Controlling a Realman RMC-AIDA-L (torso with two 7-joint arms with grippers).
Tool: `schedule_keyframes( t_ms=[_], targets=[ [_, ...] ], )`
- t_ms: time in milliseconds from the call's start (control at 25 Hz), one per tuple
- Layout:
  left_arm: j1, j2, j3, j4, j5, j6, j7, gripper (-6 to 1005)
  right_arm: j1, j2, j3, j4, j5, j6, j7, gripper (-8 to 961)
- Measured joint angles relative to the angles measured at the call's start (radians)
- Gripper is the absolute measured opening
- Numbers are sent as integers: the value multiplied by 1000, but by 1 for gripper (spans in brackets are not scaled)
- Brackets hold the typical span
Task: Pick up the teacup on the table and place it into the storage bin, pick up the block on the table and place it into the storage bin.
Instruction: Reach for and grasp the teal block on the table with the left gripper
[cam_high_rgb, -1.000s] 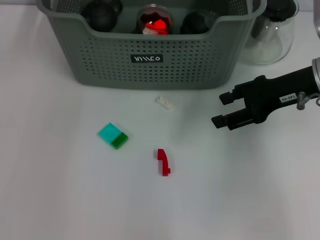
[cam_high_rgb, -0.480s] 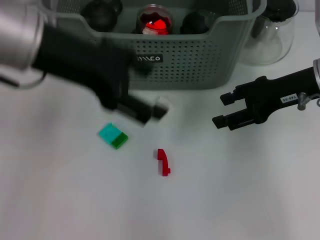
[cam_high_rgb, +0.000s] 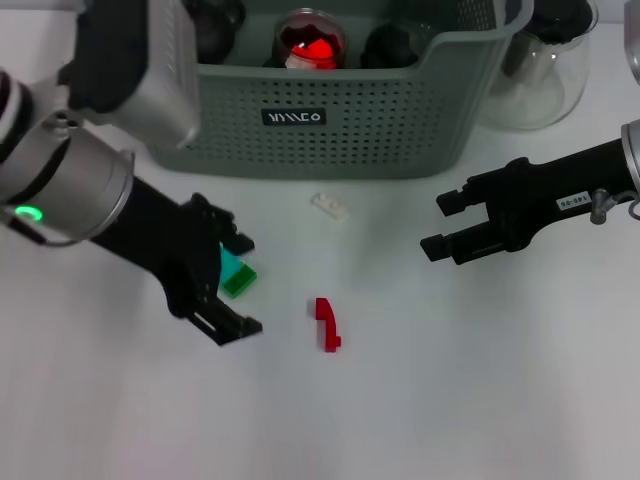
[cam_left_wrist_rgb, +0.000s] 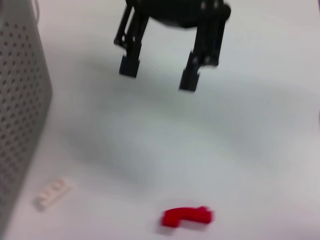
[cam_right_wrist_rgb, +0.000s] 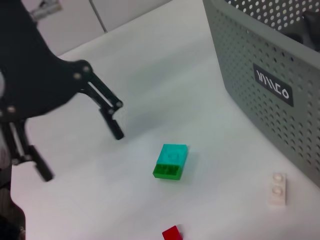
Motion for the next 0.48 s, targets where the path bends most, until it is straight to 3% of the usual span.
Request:
schedule_keyframes(
  t_ms=[320,480],
  targets=[
    [-103,3,132,-96,266,-130,217,922,-2,7,0,16,2,0,57,793],
    [-171,2,171,-174,330,-143,282,921,4,16,0,35,4,15,77,793]
  ],
)
